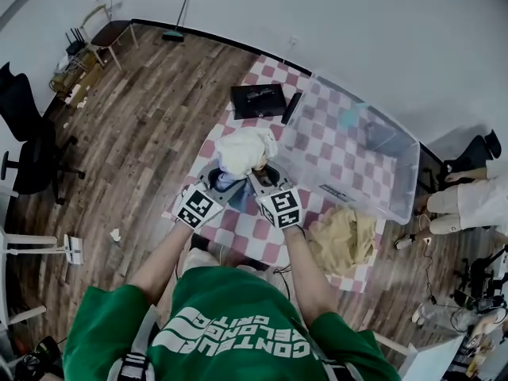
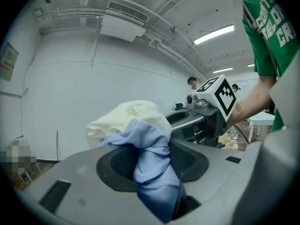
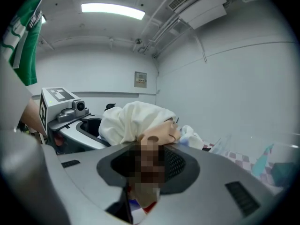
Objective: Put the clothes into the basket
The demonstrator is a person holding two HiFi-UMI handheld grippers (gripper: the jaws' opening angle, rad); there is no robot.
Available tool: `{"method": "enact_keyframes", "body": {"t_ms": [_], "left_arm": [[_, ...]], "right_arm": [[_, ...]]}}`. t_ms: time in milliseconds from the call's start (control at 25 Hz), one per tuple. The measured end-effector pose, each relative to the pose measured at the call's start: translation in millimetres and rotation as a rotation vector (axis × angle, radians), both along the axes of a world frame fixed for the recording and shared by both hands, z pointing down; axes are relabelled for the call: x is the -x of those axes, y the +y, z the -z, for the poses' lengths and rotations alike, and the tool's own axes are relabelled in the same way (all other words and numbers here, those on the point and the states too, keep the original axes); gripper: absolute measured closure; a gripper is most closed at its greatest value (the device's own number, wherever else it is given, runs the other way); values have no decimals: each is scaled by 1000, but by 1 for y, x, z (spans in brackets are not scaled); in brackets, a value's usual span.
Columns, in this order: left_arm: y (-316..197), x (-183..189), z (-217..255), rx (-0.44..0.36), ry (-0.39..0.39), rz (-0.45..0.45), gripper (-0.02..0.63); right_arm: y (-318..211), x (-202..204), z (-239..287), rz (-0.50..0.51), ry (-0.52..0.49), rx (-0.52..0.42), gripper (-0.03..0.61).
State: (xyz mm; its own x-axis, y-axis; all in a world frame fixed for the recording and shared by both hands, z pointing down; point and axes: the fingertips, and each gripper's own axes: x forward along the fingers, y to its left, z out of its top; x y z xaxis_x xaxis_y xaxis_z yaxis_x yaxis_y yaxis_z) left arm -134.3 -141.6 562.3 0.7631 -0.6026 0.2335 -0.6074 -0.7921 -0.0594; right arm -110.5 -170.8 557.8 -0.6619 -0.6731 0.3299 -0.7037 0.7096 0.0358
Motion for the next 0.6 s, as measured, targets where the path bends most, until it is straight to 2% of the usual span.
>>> {"method": "enact_keyframes", "body": {"t_ms": [360,600], "left_arm": [[-35,14,66,-142,3,-16,426],[-65,16,118,-251,2,-65,426]], "right_arm": [[-34,14,70,-18,-13,-141,451],[-61,13,123,-66,-25,-243,451]]}}
